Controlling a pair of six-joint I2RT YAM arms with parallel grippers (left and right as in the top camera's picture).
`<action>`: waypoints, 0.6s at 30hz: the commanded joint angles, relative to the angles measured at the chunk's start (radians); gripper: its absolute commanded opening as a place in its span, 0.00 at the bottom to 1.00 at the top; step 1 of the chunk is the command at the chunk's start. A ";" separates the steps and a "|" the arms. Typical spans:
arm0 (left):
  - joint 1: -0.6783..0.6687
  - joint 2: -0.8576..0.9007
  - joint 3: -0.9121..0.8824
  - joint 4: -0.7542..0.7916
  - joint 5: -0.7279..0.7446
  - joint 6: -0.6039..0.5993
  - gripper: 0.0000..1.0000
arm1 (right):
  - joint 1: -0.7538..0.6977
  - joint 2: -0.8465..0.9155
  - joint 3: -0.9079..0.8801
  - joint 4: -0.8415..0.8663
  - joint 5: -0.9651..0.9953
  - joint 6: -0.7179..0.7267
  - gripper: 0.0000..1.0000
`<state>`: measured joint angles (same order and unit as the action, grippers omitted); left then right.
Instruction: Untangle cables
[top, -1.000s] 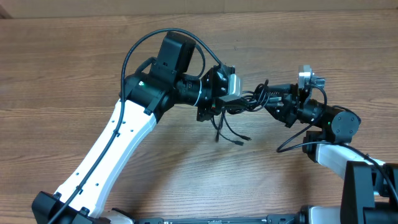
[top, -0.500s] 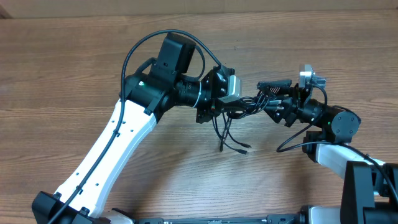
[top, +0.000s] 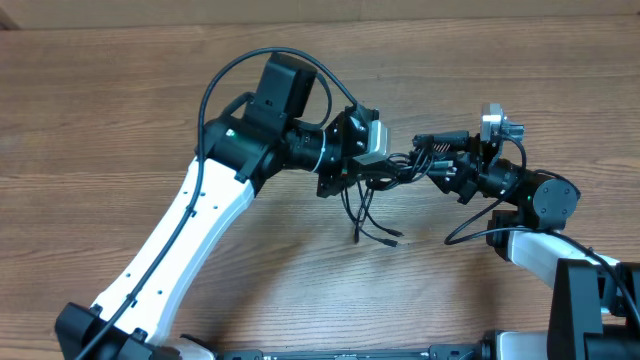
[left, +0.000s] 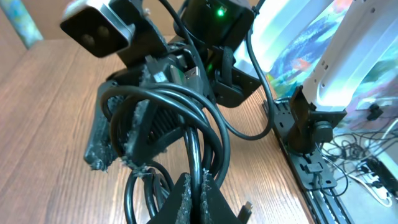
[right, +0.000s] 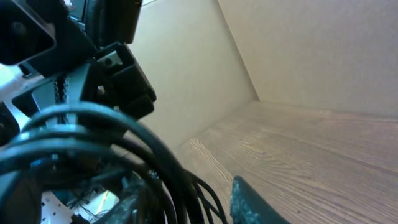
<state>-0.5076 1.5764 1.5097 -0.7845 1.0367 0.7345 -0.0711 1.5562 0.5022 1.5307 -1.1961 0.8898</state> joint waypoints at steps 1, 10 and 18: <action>-0.012 0.018 0.008 0.012 0.038 -0.010 0.04 | -0.001 -0.002 0.010 0.053 0.016 0.000 0.33; -0.008 0.019 0.008 0.049 0.033 -0.010 0.04 | -0.002 -0.002 0.010 0.053 0.016 0.000 0.16; 0.013 0.019 0.008 0.048 -0.046 -0.031 0.04 | -0.002 -0.002 0.010 0.053 0.016 0.000 0.11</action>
<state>-0.5079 1.5921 1.5093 -0.7399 1.0149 0.7307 -0.0715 1.5562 0.5022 1.5303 -1.1961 0.8894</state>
